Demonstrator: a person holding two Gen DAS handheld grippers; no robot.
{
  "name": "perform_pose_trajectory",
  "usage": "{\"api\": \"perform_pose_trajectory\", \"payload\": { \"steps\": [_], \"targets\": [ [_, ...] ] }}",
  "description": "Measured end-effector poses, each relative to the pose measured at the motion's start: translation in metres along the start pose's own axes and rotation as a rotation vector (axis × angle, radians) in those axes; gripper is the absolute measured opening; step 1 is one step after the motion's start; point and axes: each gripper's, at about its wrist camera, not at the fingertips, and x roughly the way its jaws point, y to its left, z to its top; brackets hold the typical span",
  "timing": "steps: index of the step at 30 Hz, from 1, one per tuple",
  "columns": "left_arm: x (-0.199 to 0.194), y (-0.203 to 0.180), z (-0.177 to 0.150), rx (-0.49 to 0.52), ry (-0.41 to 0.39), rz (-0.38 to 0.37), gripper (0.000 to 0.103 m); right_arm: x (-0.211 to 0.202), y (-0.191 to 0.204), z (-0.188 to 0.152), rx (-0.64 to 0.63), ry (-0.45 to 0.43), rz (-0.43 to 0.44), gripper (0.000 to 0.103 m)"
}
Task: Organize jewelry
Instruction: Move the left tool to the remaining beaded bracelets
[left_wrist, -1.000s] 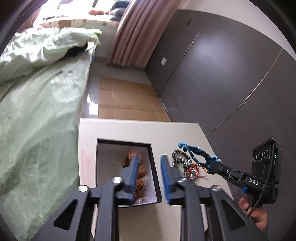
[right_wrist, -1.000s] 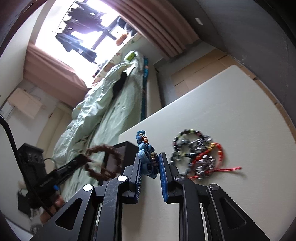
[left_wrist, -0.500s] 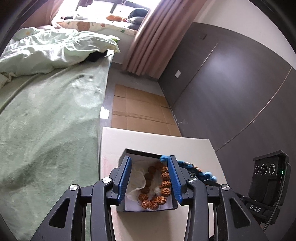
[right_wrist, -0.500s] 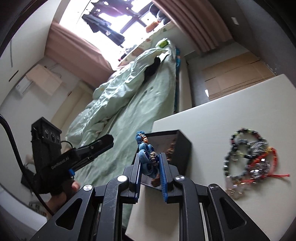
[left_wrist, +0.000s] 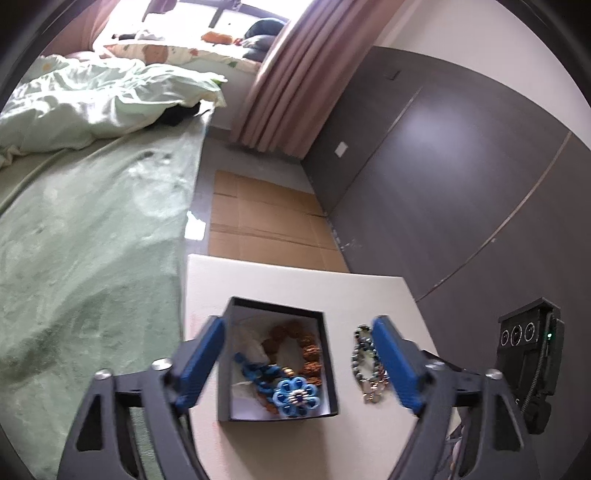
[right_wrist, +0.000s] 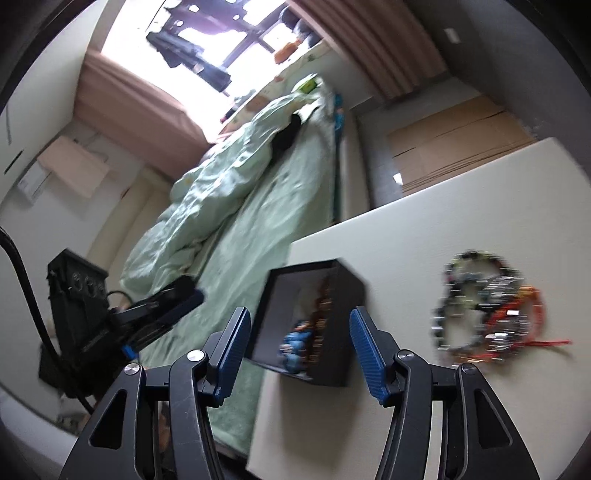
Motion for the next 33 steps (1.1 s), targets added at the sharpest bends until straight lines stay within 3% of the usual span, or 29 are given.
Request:
{"api": "perform_pose_trajectory", "payload": {
  "steps": [7, 10, 15, 20, 33],
  "targets": [
    [0.019, -0.031, -0.009, 0.073, 0.042, -0.038, 0.09, -0.047, -0.021, 0.002, 0.011, -0.071, -0.118, 0.058],
    [0.027, -0.047, -0.014, 0.11, 0.053, -0.049, 0.092, -0.059, -0.028, 0.004, 0.011, -0.093, -0.155, 0.073],
    [0.035, -0.068, -0.021, 0.161, 0.053, -0.058, 0.094, -0.075, -0.041, 0.003, 0.009, -0.101, -0.197, 0.078],
    [0.045, -0.083, -0.024, 0.196, 0.057, -0.068, 0.094, -0.094, -0.057, 0.0, 0.032, -0.119, -0.232, 0.092],
    [0.071, -0.12, -0.039, 0.287, 0.101, -0.087, 0.094, -0.139, -0.101, -0.011, 0.114, -0.147, -0.327, 0.092]
  ]
}}
